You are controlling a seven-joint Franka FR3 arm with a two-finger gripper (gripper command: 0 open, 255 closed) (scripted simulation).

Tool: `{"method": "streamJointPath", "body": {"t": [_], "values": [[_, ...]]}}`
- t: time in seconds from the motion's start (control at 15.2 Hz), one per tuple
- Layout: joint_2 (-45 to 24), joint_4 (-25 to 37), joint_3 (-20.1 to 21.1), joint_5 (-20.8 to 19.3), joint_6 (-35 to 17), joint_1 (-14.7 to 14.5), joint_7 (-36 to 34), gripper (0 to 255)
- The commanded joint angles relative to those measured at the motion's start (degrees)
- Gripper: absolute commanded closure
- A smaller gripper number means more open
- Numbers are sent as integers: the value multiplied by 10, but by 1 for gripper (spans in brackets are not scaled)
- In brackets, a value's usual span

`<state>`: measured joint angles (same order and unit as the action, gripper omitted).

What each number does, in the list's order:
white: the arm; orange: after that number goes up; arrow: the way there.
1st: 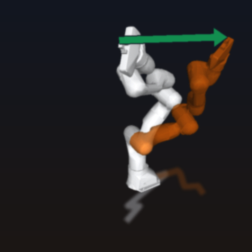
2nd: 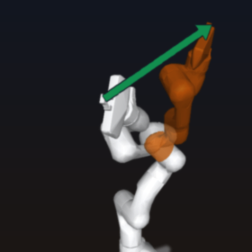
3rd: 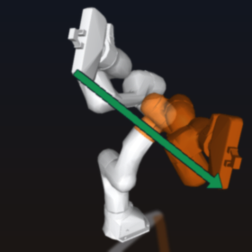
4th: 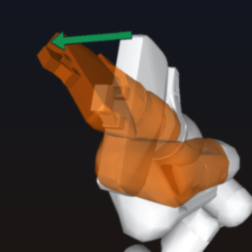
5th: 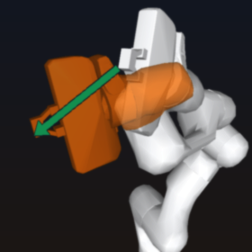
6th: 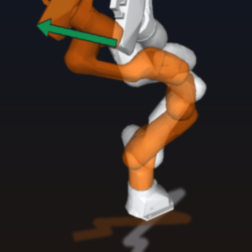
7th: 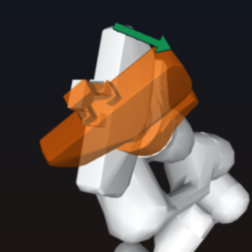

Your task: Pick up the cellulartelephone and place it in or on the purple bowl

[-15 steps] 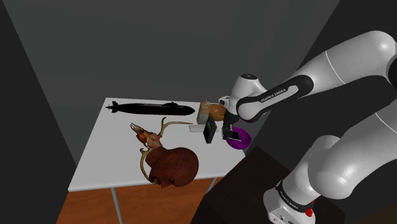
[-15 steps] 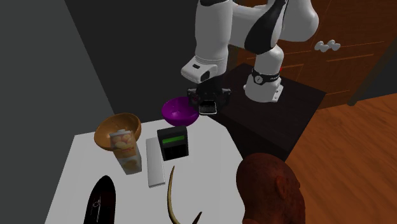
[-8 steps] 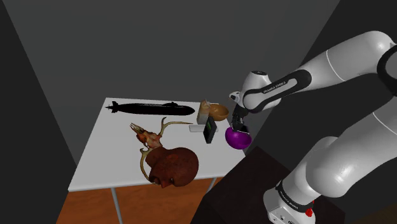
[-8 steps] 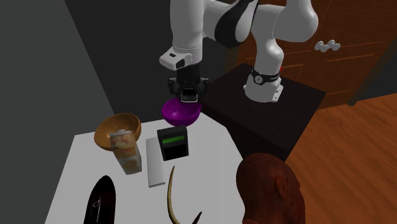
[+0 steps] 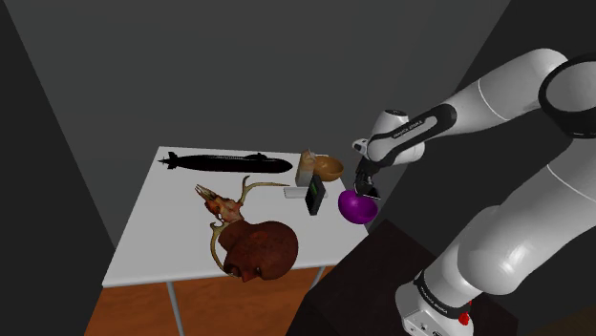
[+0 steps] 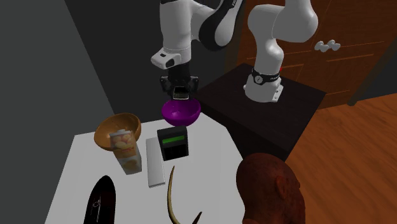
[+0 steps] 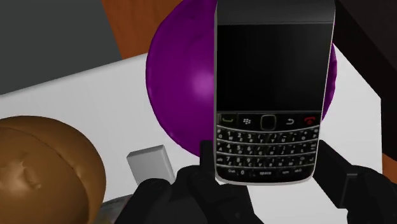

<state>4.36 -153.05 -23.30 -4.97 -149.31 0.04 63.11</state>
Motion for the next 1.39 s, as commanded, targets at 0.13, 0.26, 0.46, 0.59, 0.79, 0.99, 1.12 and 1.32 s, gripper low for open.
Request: {"method": "streamJointPath", "body": {"t": [0.13,0.26,0.46,0.59,0.79,0.99,1.12,1.32], "values": [[-38,-2,0,27,-39,-5,18,255],[-58,-3,1,43,-57,-7,30,255],[-88,-2,7,73,-85,-7,51,255],[-105,-1,12,91,-99,-5,63,255],[-105,-1,13,91,-99,-4,63,255],[-105,-1,13,91,-99,-4,63,255],[-105,-1,13,91,-99,-4,63,0],[-105,-1,13,91,-99,-4,63,0]]}}
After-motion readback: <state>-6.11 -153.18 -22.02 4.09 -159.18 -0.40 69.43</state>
